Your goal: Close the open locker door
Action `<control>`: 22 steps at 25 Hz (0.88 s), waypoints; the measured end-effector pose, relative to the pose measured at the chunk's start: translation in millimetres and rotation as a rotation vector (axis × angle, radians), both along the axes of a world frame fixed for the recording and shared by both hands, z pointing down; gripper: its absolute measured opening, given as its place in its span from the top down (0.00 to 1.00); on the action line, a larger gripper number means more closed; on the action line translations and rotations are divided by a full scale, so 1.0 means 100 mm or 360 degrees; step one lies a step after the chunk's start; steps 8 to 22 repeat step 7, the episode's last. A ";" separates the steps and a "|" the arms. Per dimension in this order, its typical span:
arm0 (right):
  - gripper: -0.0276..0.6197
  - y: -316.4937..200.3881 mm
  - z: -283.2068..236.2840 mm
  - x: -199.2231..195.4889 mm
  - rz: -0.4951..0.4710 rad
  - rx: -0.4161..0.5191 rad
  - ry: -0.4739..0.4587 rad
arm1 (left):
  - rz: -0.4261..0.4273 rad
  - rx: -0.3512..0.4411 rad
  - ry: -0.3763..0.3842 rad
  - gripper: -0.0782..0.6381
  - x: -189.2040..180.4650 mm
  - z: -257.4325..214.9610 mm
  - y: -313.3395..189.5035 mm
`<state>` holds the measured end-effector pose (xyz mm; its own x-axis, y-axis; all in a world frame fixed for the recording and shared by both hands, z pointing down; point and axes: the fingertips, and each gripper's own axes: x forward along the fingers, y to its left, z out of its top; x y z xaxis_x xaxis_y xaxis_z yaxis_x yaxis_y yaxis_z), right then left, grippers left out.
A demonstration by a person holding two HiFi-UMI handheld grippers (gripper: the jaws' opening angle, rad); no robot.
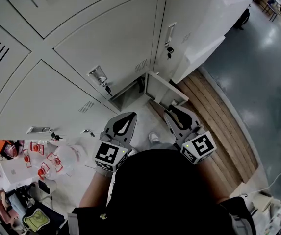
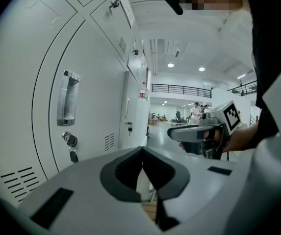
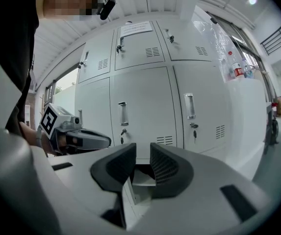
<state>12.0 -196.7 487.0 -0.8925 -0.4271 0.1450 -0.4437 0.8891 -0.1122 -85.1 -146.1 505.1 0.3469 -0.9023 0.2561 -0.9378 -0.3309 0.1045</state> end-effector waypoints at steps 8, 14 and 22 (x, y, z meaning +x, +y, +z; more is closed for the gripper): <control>0.81 0.03 -0.02 0.00 -0.0005 0.0005 -0.0006 | 0.0000 -0.0051 0.0006 0.86 0.02 0.04 0.06; 0.81 0.03 -0.02 0.00 -0.0005 0.0005 -0.0006 | 0.0000 -0.0051 0.0006 0.86 0.02 0.04 0.06; 0.81 0.03 -0.02 0.00 -0.0005 0.0005 -0.0006 | 0.0000 -0.0051 0.0006 0.86 0.02 0.04 0.06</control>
